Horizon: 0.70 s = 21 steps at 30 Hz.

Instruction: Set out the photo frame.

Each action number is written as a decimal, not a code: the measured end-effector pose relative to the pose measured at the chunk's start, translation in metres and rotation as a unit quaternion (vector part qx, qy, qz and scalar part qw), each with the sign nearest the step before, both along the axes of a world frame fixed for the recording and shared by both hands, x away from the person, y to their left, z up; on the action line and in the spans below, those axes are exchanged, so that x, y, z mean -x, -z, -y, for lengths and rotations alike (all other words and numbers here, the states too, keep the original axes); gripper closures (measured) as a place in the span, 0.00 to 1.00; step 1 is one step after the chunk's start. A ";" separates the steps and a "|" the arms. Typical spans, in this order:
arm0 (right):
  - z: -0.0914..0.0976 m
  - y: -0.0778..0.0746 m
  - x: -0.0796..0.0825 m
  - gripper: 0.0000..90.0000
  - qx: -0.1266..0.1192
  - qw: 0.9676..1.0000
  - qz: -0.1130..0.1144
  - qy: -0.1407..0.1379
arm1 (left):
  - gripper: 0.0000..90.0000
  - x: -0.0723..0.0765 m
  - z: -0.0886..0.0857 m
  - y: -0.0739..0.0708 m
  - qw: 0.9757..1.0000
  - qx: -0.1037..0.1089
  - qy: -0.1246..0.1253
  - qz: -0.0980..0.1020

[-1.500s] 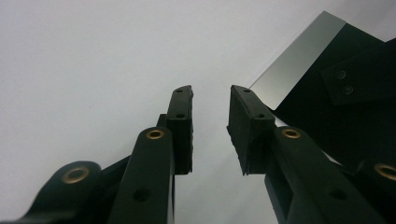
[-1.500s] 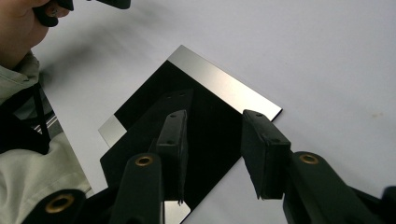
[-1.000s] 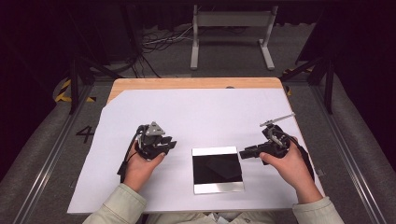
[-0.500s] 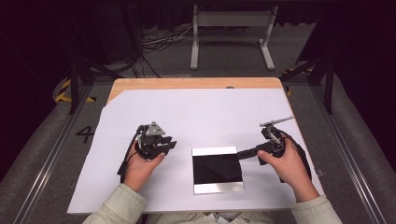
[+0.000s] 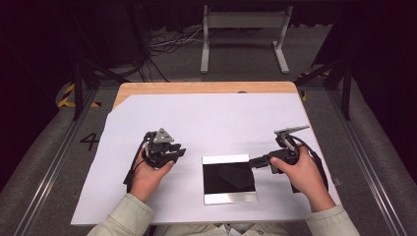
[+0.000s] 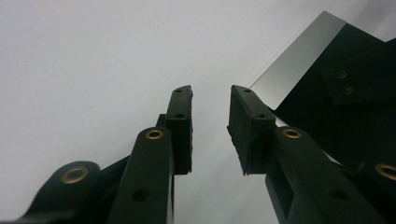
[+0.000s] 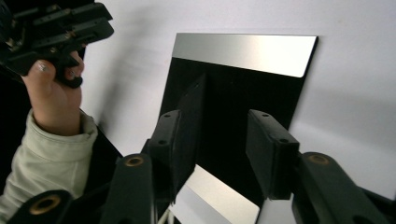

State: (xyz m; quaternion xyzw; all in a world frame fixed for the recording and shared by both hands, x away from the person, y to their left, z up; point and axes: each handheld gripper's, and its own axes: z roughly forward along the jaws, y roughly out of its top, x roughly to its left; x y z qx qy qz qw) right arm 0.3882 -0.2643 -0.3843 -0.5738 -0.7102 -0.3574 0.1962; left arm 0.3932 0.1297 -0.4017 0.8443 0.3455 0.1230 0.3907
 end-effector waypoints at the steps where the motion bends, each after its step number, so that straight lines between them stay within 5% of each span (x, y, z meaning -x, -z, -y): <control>1: 0.000 0.000 0.000 0.61 -0.003 1.000 -0.004 0.000 | 0.78 0.000 0.000 0.000 1.000 0.000 0.000 0.000; 21: -0.019 0.009 0.008 0.59 -0.024 0.998 -0.052 -0.010 | 0.78 0.000 0.000 0.000 1.000 -0.002 0.001 0.000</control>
